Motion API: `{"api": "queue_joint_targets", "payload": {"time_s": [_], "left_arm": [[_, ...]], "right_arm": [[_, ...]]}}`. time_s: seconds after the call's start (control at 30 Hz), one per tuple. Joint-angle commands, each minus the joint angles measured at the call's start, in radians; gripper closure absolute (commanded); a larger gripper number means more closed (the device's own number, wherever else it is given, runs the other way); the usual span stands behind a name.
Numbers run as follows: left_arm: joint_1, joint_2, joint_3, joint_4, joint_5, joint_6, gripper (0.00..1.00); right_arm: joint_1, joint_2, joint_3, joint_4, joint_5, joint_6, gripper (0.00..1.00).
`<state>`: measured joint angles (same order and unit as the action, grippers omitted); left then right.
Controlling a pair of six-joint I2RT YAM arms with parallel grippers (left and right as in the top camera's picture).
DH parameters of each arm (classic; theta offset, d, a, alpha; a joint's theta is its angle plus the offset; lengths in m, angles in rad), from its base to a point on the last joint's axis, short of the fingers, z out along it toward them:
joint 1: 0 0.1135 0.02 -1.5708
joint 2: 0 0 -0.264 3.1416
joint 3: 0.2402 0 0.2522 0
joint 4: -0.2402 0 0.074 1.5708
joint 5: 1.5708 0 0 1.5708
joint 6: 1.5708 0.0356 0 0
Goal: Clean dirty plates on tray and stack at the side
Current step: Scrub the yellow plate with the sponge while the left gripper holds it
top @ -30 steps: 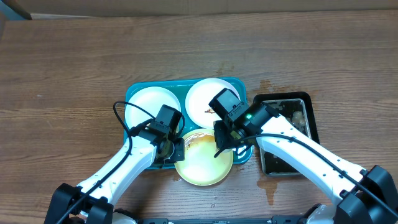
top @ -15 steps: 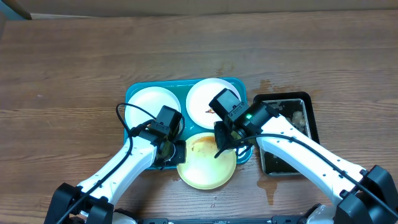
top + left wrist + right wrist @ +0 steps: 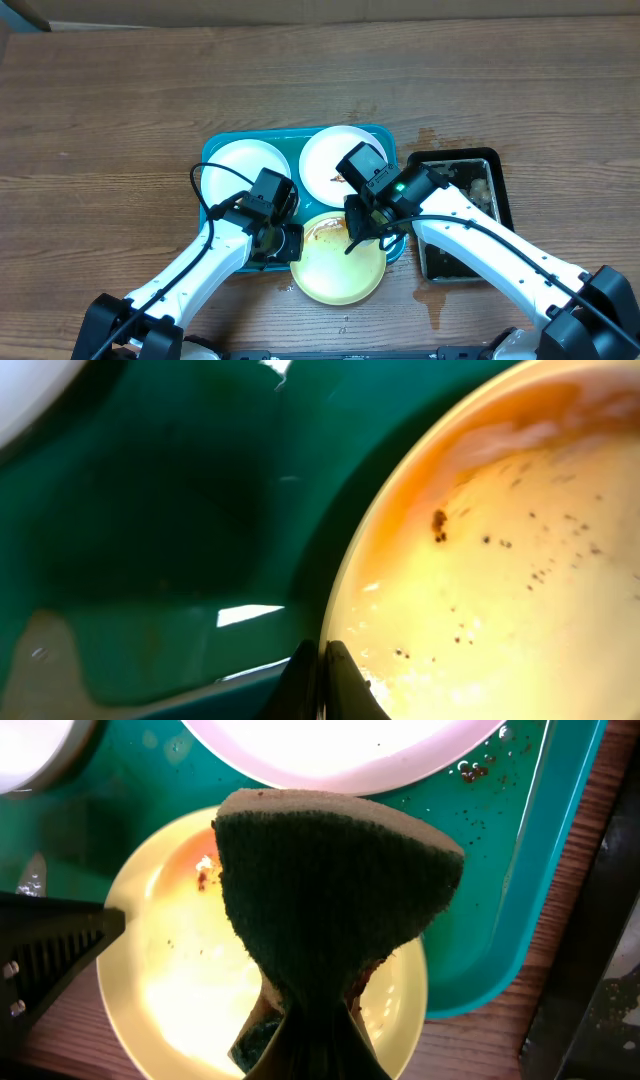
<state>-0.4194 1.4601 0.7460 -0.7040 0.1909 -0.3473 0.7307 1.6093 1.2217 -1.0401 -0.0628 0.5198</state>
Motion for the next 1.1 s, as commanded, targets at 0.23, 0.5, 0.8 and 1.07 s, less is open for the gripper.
{"api": "queue_joint_targets", "payload": {"time_s": [0.23,0.5,0.8,1.07], "left_arm": [[-0.006,0.006,-0.006,0.057,0.070,0.011,0.96],[-0.006,0.006,-0.006,0.073,0.071,0.010,0.96],[-0.006,0.006,-0.006,0.077,0.068,0.006,0.96],[-0.006,0.006,-0.006,0.079,0.069,0.006,0.96]], "right_arm": [[0.016,0.015,0.003,0.065,-0.080,-0.076,0.96],[0.037,0.108,-0.043,0.232,-0.284,-0.019,0.96],[0.037,0.203,-0.044,0.258,-0.411,0.033,0.96],[0.042,0.220,-0.045,0.255,-0.426,0.035,0.96]]}}
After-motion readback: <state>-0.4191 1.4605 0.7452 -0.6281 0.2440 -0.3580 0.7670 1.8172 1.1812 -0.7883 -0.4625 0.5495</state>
